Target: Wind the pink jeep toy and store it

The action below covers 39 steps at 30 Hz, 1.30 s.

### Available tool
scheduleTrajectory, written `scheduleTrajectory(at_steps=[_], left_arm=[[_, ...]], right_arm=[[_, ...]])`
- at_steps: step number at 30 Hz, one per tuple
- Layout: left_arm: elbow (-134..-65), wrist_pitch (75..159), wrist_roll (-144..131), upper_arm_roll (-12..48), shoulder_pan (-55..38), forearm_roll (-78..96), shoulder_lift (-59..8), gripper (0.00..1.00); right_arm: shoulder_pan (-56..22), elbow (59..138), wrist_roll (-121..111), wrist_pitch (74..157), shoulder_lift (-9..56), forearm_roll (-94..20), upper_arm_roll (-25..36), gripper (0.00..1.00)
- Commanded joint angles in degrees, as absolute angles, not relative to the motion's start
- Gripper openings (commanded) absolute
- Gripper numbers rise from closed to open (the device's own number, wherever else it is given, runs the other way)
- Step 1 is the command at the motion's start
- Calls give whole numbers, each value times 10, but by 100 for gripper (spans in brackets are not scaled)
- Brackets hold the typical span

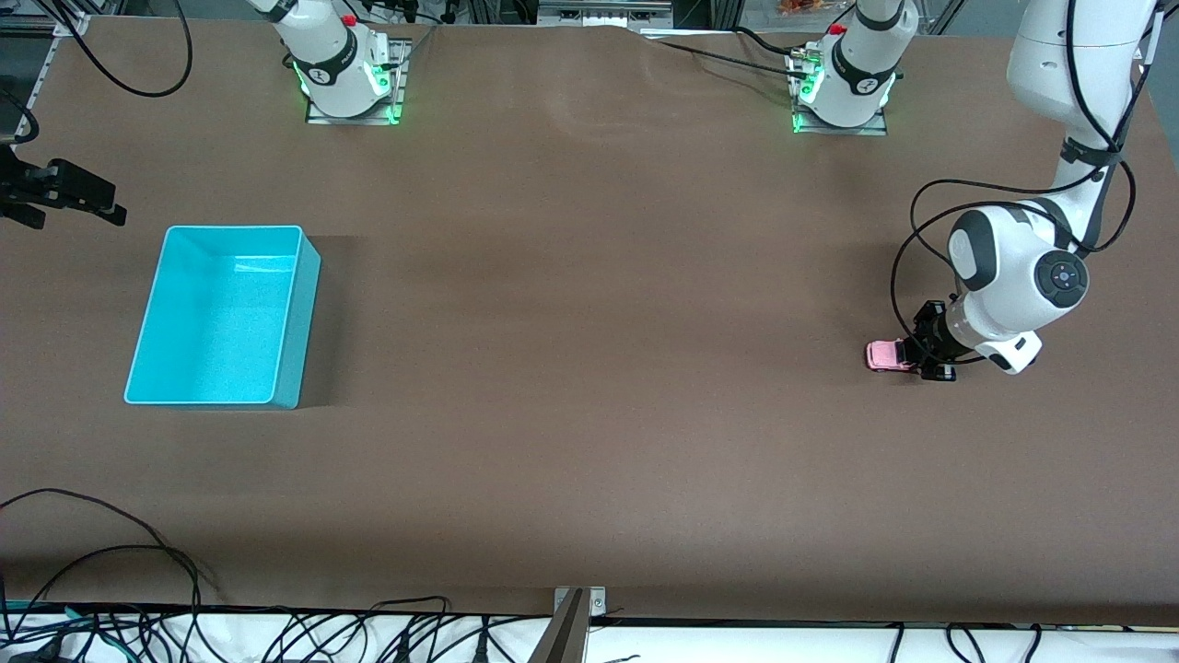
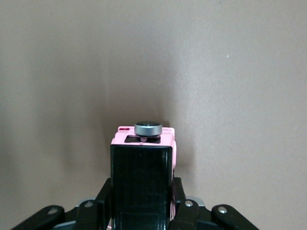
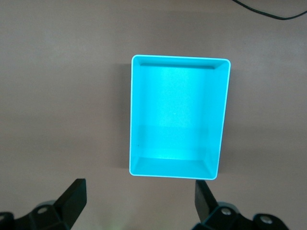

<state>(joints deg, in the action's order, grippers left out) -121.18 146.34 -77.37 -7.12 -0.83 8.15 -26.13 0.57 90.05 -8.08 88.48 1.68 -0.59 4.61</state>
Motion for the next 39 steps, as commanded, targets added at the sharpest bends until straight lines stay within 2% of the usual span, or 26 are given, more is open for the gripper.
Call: scheduleTrajectory(at_steps=[1, 3, 5, 6, 12, 20, 25, 26, 39], left_arm=[[-1213, 1487, -763, -70, 4, 64, -302, 37], [-1212, 1487, -762, -70, 4, 64, -302, 49], [-1209, 1487, -759, -70, 4, 64, -302, 81], [-1206, 1486, -752, -70, 4, 64, -301, 100], [-1182, 1447, -742, -72, 4, 65, -280, 100], [-1122, 1267, -740, -71, 4, 63, -222, 100], [-1096, 1193, -741, -68, -1, 34, -187, 100], [-1073, 1165, -741, -66, -5, 17, -178, 100], [-962, 1122, -653, -66, -20, -7, -171, 100]], right_arm=[[6, 893, -84, 876, 16, -1, 46, 100], [6, 893, -84, 876, 16, -1, 46, 100], [6, 893, -84, 876, 16, -1, 46, 100], [6, 893, -84, 876, 16, -1, 46, 100], [6, 893, -84, 876, 16, -1, 46, 100], [6, 893, -84, 875, 16, -1, 46, 100], [6, 893, -84, 876, 16, -1, 46, 100], [6, 893, -84, 876, 16, -1, 46, 100], [6, 893, -84, 876, 16, -1, 46, 100]])
